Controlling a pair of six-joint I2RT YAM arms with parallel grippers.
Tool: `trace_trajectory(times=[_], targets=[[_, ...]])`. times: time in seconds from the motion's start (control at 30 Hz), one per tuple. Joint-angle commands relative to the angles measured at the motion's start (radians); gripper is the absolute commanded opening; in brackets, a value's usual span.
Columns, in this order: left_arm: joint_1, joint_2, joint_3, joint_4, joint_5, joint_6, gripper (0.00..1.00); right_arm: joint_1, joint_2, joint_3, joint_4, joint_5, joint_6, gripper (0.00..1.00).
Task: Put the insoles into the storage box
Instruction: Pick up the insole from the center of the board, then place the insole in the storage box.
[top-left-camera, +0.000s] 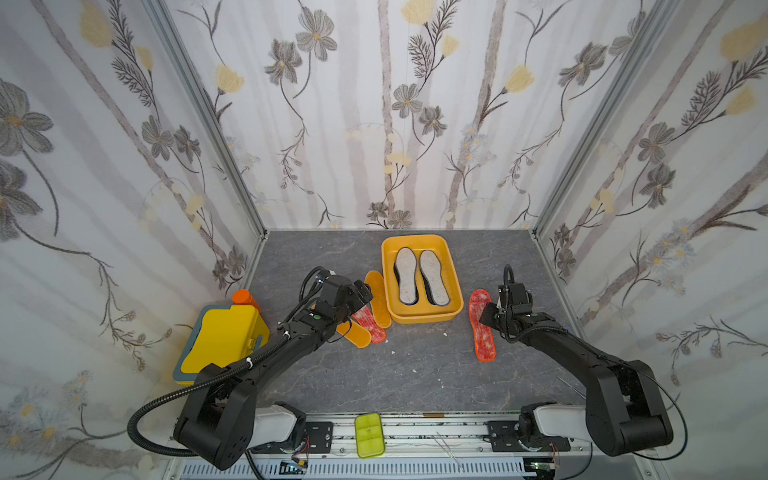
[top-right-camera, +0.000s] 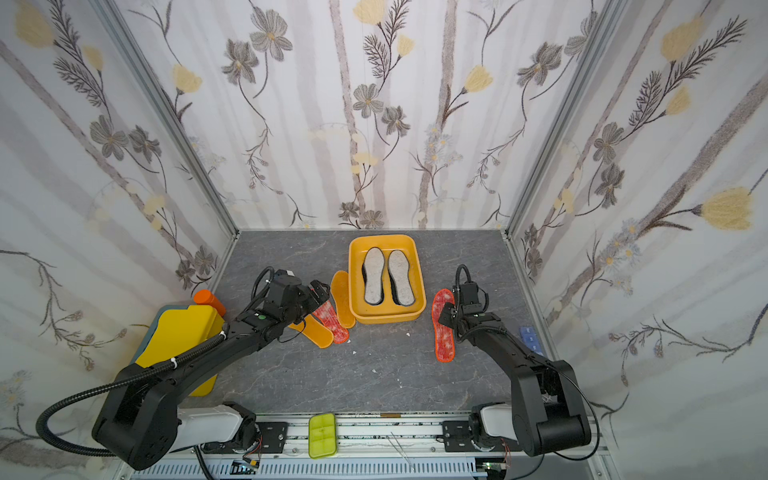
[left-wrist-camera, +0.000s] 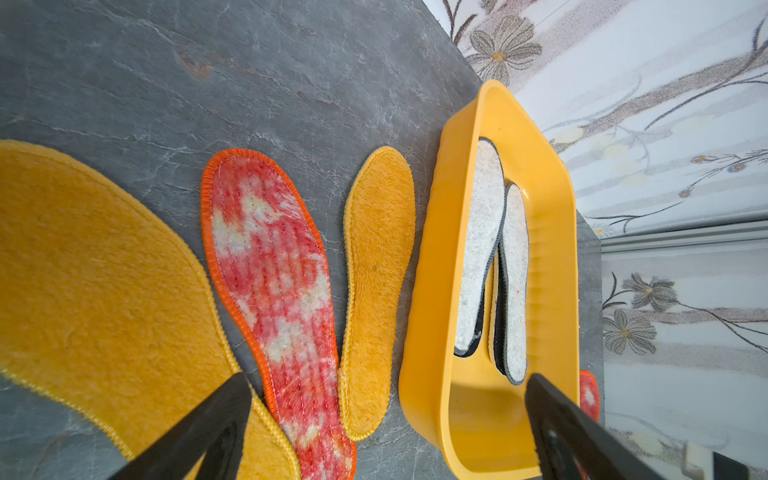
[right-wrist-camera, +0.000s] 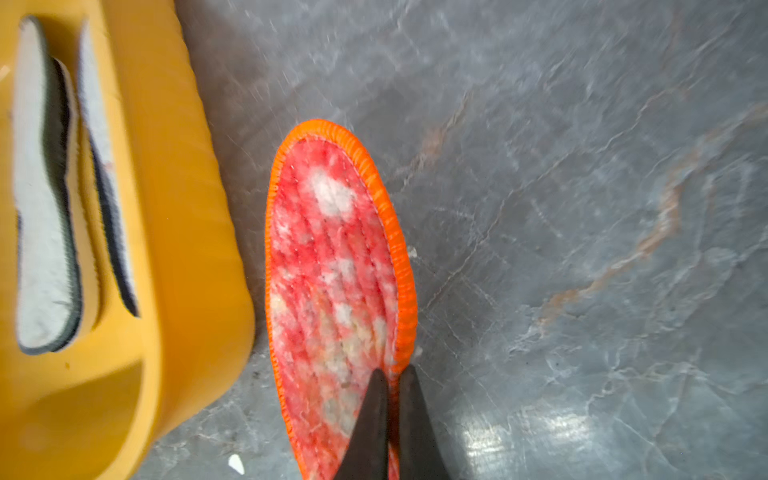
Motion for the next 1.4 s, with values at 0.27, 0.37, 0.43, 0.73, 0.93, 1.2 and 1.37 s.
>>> trace_trajectory(times=[0.27,0.37,0.43,0.73,0.93,1.2,1.37], targets=[[0.014,-0.012,-0.014,0.04,0.014,-0.028,1.0,-0.03,-0.08,0.216,-0.099,0.058,-0.112,0.0],[0.023,-0.016,-0.027,0.062,0.034,-0.042,1.0,-0.027,-0.046,0.307,-0.09,-0.023,-0.101,0.0],[0.025,-0.02,-0.032,0.063,0.032,-0.045,1.0,-0.017,-0.005,0.381,-0.088,-0.072,-0.075,0.0],[0.033,-0.031,-0.043,0.064,0.038,-0.046,1.0,0.2,0.25,0.628,0.001,-0.101,0.041,0.0],[0.034,-0.031,-0.042,0.057,0.059,-0.048,1.0,0.261,0.453,0.731,0.047,-0.108,0.142,0.0],[0.035,-0.031,-0.041,0.05,0.06,-0.044,1.0,0.297,0.622,0.799,0.125,-0.12,0.234,0.0],[0.034,-0.06,-0.044,0.043,0.06,-0.044,1.0,0.31,0.715,0.864,0.123,-0.108,0.241,0.0]])
